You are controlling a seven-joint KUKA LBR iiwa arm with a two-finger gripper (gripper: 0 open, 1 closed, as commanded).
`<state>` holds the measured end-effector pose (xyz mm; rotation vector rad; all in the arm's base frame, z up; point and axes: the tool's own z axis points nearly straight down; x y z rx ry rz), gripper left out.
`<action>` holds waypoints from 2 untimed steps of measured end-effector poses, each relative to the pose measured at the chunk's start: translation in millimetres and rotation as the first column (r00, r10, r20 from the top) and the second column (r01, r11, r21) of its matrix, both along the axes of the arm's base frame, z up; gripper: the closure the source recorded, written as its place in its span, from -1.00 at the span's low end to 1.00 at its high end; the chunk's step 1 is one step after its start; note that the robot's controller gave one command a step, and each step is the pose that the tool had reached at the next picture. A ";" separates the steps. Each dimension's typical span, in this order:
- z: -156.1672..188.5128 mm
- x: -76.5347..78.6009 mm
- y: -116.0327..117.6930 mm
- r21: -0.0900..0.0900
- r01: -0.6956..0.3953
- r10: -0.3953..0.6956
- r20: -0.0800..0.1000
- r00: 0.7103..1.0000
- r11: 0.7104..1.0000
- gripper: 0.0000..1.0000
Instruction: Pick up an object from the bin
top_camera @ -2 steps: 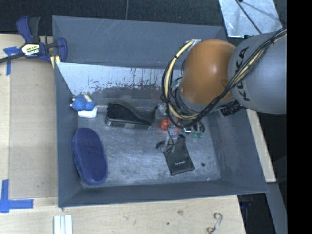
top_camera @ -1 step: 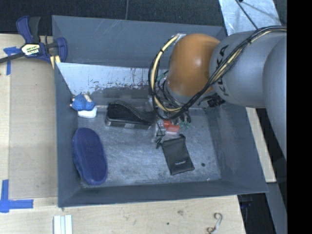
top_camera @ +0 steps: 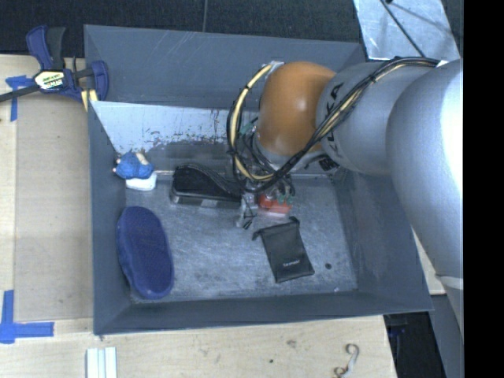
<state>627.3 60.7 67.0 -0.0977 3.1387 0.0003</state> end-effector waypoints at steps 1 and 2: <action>3.2 0.1 -0.6 0.000 0.002 -0.002 0.002 1.000 1.000 1.00; 227.1 -53.6 21.7 -0.001 0.024 -0.024 0.000 1.000 1.000 1.00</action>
Offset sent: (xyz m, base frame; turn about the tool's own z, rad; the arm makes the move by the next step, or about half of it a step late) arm 0.0000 0.0000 0.0000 0.0000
